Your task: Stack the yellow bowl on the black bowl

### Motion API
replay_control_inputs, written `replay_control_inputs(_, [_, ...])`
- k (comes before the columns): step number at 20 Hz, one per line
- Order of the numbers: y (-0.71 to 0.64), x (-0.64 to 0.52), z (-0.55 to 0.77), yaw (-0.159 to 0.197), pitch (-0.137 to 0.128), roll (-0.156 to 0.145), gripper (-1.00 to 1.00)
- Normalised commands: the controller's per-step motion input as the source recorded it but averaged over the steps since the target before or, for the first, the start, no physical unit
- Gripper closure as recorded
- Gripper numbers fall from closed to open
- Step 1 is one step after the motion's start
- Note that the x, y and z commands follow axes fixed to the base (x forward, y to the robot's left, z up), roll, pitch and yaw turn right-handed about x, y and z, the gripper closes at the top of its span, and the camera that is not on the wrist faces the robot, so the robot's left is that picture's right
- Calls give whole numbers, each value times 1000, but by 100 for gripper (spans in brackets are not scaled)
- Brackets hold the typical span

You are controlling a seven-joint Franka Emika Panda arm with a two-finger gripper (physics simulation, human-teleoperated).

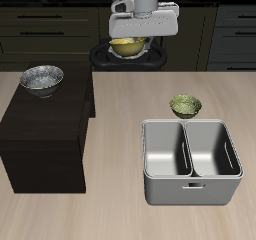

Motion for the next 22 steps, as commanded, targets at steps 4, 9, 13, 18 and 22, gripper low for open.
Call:
replay_control_inputs(4, [-46,14,420,11,-60,-33,100])
replay_control_inputs(9, [-113,90,281,-8,-9,-24,100])
replay_control_inputs(13, [-244,51,434,-33,-20,-25,100])
replay_control_inputs(18, [-200,61,415,-7,-35,-29,100])
replay_control_inputs(22, [-222,97,292,-14,1,-7,100])
